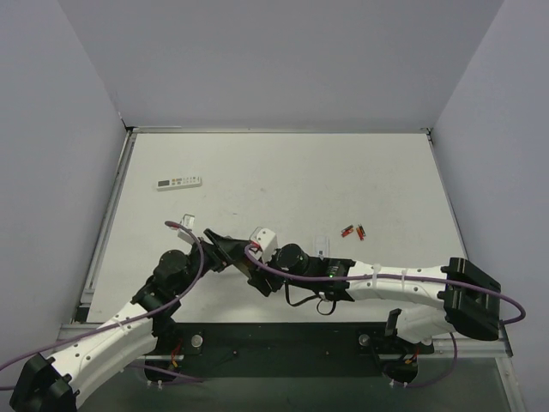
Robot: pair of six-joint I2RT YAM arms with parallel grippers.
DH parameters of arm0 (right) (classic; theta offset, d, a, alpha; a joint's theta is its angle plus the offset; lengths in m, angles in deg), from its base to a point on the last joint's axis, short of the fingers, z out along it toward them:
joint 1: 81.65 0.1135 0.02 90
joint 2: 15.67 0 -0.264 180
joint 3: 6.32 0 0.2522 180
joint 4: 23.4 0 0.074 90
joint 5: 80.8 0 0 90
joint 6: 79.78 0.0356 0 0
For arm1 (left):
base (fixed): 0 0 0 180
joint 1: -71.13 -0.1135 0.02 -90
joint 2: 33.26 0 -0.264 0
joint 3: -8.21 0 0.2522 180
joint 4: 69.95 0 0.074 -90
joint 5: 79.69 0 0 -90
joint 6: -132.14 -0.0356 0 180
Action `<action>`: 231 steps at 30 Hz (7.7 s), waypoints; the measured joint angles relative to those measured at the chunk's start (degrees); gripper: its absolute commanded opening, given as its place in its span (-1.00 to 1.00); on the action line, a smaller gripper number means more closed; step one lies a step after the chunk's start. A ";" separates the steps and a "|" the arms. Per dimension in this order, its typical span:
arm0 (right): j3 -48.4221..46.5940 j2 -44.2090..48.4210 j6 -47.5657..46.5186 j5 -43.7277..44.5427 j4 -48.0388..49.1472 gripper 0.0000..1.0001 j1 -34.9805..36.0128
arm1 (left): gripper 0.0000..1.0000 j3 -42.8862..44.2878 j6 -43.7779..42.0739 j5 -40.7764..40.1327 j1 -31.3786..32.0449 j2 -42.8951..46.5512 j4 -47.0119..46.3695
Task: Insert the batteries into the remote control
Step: Adjust the remote control, then pick up the battery from the center of the board, then load the battery into the remote control.
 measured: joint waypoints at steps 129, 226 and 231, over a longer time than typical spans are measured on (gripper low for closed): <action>-14.93 -7.65 10.73 7.17 -41.09 -1.00 -46.49 | -1.00 -4.17 -2.71 15.23 -8.48 -22.69 -27.93; -53.11 -17.22 10.71 -4.07 -61.79 0.11 -2.19 | -1.00 -7.52 6.86 3.08 -2.32 -15.56 -46.84; -53.31 -16.90 10.54 -3.06 -62.20 0.15 -2.10 | -1.00 -7.52 9.03 2.21 -2.32 -15.19 -44.68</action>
